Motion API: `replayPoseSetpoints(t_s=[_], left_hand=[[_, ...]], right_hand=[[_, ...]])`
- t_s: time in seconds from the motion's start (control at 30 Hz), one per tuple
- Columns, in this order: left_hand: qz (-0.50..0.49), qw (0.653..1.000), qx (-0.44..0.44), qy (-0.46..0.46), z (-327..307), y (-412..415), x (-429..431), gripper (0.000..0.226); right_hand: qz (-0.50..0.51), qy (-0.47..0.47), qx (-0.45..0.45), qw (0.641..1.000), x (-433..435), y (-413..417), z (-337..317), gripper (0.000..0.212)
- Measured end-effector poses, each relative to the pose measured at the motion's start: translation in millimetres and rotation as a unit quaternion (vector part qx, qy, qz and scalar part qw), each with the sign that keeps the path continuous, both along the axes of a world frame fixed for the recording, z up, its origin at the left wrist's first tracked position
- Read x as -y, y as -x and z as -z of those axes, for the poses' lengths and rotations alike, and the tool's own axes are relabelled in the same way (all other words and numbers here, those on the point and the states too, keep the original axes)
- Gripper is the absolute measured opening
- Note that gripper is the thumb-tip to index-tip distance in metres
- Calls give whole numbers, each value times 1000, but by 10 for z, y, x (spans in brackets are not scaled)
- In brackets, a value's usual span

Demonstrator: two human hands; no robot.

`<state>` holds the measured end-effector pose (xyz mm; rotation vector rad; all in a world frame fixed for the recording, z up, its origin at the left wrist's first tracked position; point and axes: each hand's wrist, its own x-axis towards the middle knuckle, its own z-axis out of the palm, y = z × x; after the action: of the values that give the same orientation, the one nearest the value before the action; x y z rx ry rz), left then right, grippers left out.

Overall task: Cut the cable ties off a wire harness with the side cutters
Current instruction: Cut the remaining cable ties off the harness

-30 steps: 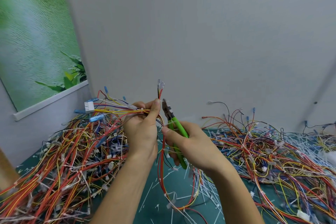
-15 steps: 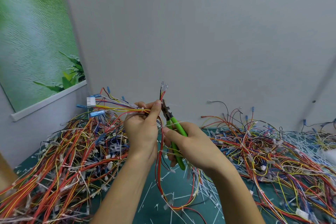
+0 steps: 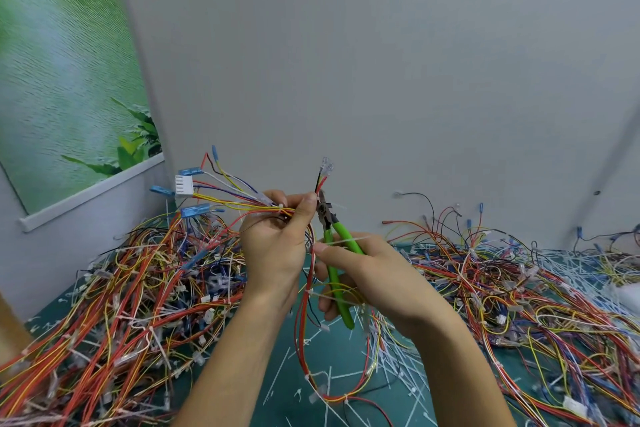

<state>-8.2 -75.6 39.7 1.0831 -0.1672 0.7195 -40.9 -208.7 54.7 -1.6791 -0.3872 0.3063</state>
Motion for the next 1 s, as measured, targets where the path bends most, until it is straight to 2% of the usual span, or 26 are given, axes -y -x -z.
replayPoseSetpoints(t_s=[0.13,0.33,0.47,0.57,0.67,0.8,1.0], left_hand=[[-1,1000,-6,-25,5,-1,-18,45],[1,999,6,-34,24,-7,-18,38],[-8,998,16,-52,28,-11,-25,44],[-17,998,22,-61,34,-10,-29,36],[-26,997,19,-66,41,-9,-22,28],[-35,996,19,-77,56,-19,-22,26],[-38,995,28,-91,64,-22,-36,23]], right_hand=[[12,0,10,1000,21,9,-18,29],[38,-1,25,999,27,-26,20,40],[28,-1,21,999,24,-26,26,37],[18,-3,23,1000,23,-28,26,30],[-1,-2,28,1000,33,-36,39,33],[-11,13,27,999,34,-54,53,47],[-7,12,32,999,30,-51,73,39]])
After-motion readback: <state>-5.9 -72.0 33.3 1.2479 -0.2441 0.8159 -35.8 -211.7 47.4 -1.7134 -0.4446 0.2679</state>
